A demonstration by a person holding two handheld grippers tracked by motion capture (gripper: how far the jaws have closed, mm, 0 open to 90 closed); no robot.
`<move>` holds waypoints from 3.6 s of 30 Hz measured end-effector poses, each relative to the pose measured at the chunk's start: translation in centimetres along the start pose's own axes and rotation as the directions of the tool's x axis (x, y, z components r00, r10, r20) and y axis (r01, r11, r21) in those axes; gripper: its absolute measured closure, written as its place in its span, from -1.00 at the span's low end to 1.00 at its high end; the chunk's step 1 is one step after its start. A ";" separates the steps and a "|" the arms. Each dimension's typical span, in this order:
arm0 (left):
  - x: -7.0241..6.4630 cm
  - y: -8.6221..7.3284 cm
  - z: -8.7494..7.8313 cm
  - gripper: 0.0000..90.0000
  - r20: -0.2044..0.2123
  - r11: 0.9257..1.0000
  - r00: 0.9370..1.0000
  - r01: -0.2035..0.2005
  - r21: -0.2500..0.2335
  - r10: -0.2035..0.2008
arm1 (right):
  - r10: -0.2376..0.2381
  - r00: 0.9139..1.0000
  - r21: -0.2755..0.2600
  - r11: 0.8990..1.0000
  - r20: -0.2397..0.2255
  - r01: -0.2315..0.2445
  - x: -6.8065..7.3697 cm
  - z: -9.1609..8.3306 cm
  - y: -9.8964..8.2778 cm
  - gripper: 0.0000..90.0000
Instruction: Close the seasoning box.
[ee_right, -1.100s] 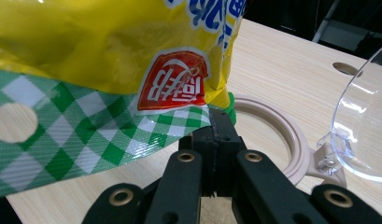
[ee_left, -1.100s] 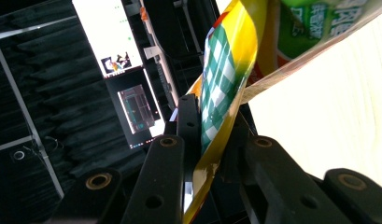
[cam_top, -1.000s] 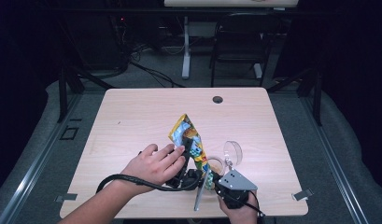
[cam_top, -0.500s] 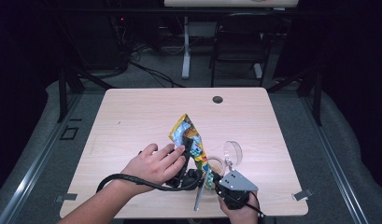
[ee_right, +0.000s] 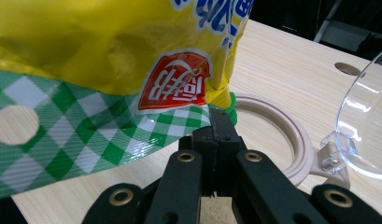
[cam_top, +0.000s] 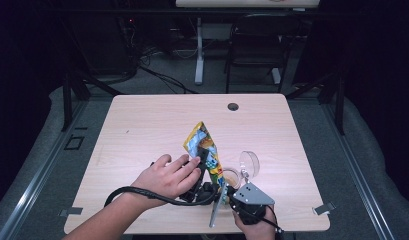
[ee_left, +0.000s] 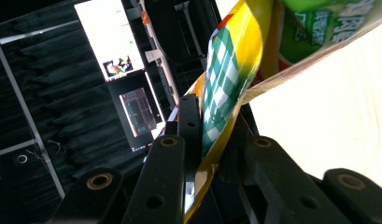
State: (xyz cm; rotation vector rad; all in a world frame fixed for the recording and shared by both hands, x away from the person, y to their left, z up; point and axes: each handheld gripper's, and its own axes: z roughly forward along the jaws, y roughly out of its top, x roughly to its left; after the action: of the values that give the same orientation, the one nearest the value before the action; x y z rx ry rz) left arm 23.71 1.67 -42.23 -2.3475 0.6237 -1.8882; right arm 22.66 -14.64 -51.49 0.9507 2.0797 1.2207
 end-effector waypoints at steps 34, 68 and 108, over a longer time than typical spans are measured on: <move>0.3 0.3 0.1 0.85 0.004 1.000 1.000 0.003 -0.007 -0.003 | 0.021 1.000 -0.008 1.000 0.004 -0.021 -0.4 0.0 -0.1 1.00; 0.6 0.3 0.1 0.87 -0.006 1.000 1.000 0.008 -0.023 -0.008 | 0.044 0.999 -0.009 0.999 -0.008 -0.044 -0.4 -0.3 0.1 1.00; 0.5 0.4 0.1 0.88 0.010 0.999 1.000 0.013 -0.030 -0.013 | 0.040 0.999 -0.005 0.999 -0.028 -0.041 0.1 -0.5 0.0 1.00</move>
State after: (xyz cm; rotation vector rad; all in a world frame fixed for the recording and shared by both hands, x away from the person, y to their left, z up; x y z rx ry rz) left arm 23.81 1.14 -41.91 -2.3838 0.6426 -1.8840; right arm 22.24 -14.86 -51.31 0.9831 2.0868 1.2662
